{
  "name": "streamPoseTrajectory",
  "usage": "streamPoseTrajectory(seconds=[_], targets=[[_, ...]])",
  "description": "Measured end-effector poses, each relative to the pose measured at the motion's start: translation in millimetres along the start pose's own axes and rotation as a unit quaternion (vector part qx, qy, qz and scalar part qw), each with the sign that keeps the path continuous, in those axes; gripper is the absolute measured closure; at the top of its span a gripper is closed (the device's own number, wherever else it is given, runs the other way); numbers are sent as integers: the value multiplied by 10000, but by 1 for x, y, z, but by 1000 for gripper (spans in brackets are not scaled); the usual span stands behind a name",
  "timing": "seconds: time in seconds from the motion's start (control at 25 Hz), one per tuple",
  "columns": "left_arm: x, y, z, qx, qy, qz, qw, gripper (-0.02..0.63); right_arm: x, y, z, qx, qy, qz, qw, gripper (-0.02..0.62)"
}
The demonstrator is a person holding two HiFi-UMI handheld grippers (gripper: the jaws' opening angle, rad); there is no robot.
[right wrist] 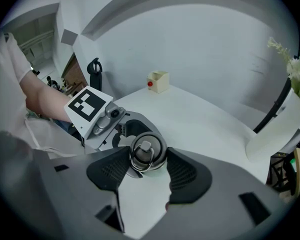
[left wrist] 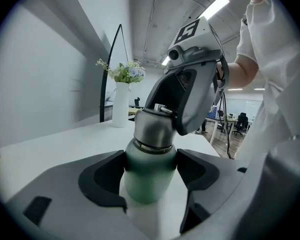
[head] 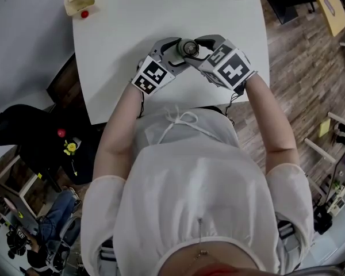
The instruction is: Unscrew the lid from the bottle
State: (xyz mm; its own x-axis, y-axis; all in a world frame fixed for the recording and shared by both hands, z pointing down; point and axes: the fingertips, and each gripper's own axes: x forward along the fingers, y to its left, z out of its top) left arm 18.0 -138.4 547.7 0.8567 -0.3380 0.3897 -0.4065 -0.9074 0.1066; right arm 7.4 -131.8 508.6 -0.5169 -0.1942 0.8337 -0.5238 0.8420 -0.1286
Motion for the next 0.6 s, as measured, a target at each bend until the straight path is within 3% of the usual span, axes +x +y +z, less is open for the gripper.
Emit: streamPoseTrajectory(seconds=[0.44,0.6], targets=[[-3,-1,0,71,-93,-258,9996,262,0,1,0,-339,384,396,9979,354],[-1,-2,0,118,-48,-307,9994,264,-2,5,1,-990,721,643,9904,356]])
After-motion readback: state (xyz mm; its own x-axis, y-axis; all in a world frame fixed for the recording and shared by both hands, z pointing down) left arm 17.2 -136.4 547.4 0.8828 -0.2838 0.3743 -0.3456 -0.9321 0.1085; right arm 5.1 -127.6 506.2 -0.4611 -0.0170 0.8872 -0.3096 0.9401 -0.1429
